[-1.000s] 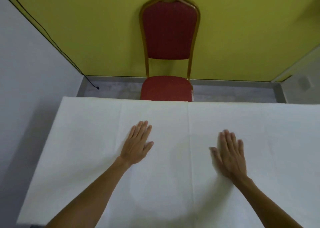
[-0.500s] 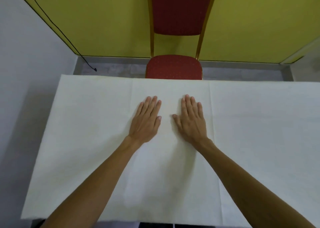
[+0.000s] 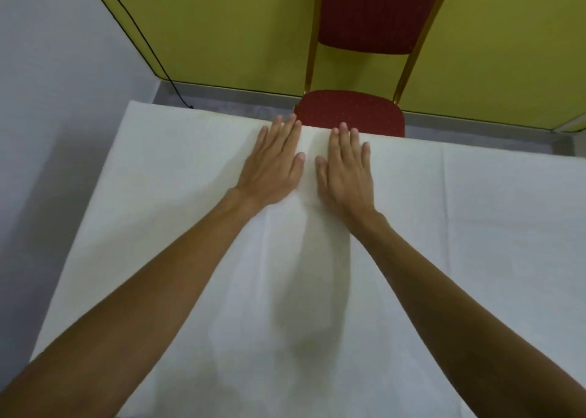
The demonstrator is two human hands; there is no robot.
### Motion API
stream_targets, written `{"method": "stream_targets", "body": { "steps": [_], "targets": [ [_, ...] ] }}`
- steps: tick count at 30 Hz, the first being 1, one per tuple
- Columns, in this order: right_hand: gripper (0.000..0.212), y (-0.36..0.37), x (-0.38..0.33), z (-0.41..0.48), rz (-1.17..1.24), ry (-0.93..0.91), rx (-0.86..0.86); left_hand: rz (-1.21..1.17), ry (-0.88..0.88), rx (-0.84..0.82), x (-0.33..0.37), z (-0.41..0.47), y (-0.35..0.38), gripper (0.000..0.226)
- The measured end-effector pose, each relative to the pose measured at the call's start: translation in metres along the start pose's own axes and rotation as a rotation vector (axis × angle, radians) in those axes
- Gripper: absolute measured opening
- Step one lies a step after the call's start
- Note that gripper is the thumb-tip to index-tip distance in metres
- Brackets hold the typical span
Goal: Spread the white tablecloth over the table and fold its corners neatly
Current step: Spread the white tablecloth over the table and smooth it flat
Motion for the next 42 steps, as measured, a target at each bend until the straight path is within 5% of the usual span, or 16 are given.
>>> {"method": "stream_targets", "body": {
  "steps": [12, 15, 20, 27, 30, 37, 42],
  "targets": [
    [0.08, -0.038, 0.12, -0.021, -0.109, 0.274, -0.007, 0.175, -0.193, -0.021, -0.189, -0.054, -0.04, 0.071],
    [0.081, -0.03, 0.085, -0.013, -0.084, 0.273, 0.02, 0.117, -0.196, 0.013, -0.162, -0.047, -0.036, 0.073],
    [0.076, 0.018, -0.02, -0.014, -0.129, -0.068, -0.074, 0.079, 0.055, -0.01, -0.057, -0.037, -0.002, 0.066],
    [0.079, -0.019, 0.095, -0.06, -0.129, 0.261, 0.011, 0.206, -0.204, 0.064, -0.181, -0.13, -0.023, 0.062],
    [0.079, -0.023, 0.105, -0.076, -0.065, 0.379, 0.029, 0.156, -0.26, 0.102, -0.17, -0.142, -0.019, 0.064],
    [0.069, 0.046, -0.046, -0.109, -0.08, -0.054, -0.018, 0.042, 0.003, 0.078, 0.015, -0.131, 0.037, 0.057],
    [0.075, 0.024, 0.039, -0.154, -0.147, 0.073, -0.014, 0.19, -0.121, 0.056, -0.049, -0.213, 0.035, 0.059]
  ]
}}
Point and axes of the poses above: each hand's wrist, its own z-axis towards the middle knuckle, its own y-axis out of the palm, x = y × z, the point moved 1 cm from there along z, towards the middle knuckle, and after that the axes turned 6 degrees about -x, right-handed, at the moved point
